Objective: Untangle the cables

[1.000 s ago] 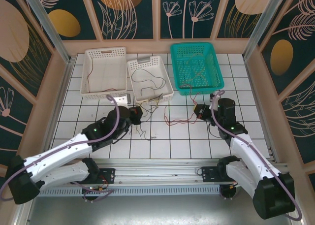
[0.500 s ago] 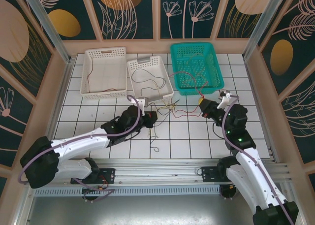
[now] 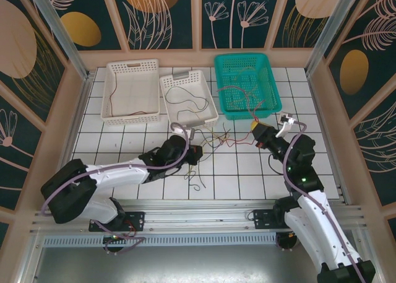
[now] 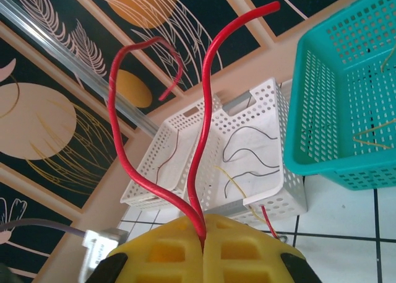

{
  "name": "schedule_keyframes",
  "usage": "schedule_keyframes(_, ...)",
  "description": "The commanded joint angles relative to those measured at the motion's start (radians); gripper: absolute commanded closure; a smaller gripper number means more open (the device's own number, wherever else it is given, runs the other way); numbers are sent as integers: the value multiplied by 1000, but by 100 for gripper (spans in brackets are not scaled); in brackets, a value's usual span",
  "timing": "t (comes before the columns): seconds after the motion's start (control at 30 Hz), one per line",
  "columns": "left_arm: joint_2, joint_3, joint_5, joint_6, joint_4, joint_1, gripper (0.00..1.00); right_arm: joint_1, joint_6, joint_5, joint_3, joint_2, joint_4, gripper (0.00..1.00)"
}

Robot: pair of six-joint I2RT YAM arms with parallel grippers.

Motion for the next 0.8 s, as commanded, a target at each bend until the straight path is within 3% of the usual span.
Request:
schedule_keyframes(0.0, 41, 30, -44, 39, 38, 4, 100, 7, 1, 2, 77, 21, -26, 100)
schedule_keyframes(0.17, 76, 52, -14, 45, 61, 4, 100, 7, -40, -103, 179, 172, -175, 100)
schedule_keyframes(0.3, 91, 54, -19, 51, 59, 3, 91, 7, -16, -118, 174, 103, -138, 100)
schedule_keyframes(0.37, 98, 49, -31, 52, 58, 4, 85, 7, 30, -185, 172, 81, -74, 100)
schedule_keyframes(0.53, 119, 49, -22, 51, 59, 3, 66, 9, 59, -272, 223, 136, -83, 100)
schedule_keyframes(0.77, 79, 49, -2, 63, 50, 4, 53, 13, -56, -54, 307, 188, -332, 100)
